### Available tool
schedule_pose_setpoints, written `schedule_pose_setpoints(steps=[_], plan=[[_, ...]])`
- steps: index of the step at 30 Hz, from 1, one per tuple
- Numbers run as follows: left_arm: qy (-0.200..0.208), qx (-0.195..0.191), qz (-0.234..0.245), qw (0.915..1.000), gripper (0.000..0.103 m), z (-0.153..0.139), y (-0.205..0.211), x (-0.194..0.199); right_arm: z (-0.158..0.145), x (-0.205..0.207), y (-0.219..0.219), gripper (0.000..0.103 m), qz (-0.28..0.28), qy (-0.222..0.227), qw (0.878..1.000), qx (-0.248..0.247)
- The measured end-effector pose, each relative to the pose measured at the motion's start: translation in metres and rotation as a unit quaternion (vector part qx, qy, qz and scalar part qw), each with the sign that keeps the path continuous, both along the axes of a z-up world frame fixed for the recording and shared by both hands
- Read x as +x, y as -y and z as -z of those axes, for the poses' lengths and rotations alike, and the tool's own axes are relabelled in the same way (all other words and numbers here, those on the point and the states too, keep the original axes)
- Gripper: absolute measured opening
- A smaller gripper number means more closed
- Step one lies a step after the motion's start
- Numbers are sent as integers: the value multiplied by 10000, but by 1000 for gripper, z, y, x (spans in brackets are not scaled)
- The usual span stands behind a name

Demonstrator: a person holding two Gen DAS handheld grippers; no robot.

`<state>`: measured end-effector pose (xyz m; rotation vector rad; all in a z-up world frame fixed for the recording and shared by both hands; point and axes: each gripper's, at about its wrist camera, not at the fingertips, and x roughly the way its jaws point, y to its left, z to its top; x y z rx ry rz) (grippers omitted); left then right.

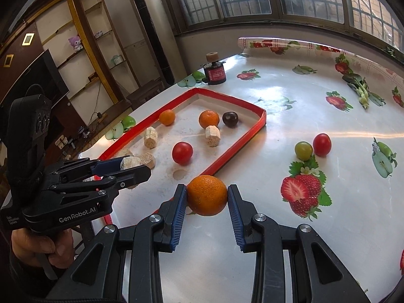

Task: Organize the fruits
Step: 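Carry the block with the left tool while the right tool carries the orange toward the tray, then open the left tool to drop the block while the right tool releases the orange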

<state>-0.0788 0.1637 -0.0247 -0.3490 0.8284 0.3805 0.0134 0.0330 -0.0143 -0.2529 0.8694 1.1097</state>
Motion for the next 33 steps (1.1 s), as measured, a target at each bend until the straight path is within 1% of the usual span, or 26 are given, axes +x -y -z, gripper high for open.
schedule_pose_setpoints(steps=[13, 24, 33], plan=[[-99, -122, -380, 9992, 37, 13, -35, -23, 4, -5, -46, 34, -308, 35, 9995, -99], [-243, -221, -423, 9986, 37, 25, -42, -19, 14, 3, -75, 34, -488, 34, 9985, -242], [-331, -258, -437, 9982, 37, 33, -48, -14, 31, 5, -89, 34, -610, -58, 9974, -372]])
